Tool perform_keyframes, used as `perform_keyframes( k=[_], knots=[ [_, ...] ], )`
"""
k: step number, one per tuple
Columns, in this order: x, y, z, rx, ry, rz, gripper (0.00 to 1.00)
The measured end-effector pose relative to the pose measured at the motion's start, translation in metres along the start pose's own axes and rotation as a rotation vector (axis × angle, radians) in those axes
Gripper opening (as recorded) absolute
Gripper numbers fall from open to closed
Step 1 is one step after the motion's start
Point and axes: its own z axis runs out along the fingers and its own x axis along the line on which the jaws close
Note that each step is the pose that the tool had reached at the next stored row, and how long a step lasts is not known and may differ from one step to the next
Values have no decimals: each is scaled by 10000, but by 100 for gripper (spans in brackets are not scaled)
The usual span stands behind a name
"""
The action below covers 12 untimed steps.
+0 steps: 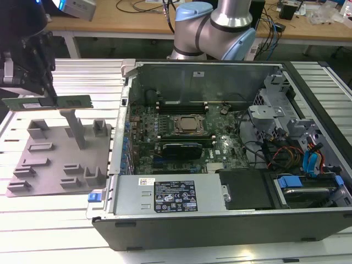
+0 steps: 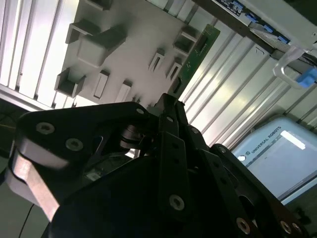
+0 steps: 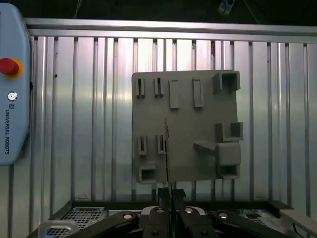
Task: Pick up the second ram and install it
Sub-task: 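Pick up the second ram and move it above second insertion slot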
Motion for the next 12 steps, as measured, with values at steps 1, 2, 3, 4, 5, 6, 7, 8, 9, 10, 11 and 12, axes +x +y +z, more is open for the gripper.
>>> perform_keyframes(
  k=[1, 2, 3, 4, 5, 6, 7, 8, 9, 10, 11, 12],
  knots=[
    [0, -17, 0, 0, 0, 1, 11],
    [0, -52, -2, -1, 1, 1, 11],
    [1, -80, -2, -1, 0, 0, 11],
    [1, -120, -3, -2, 0, 0, 11],
    [2, -135, -3, -3, 0, -1, 11],
    [2, -157, -3, -3, 0, -1, 11],
    [2, -179, -3, -3, 0, -1, 11],
    [2, -189, -3, -3, 0, 0, 11],
    [2, -198, -3, -3, 0, 0, 11],
    [2, -214, -3, -3, 0, 0, 11],
    [2, -227, -1, -3, -1, 0, 11],
    [2, -246, -1, -4, 0, 0, 11]
  ],
)
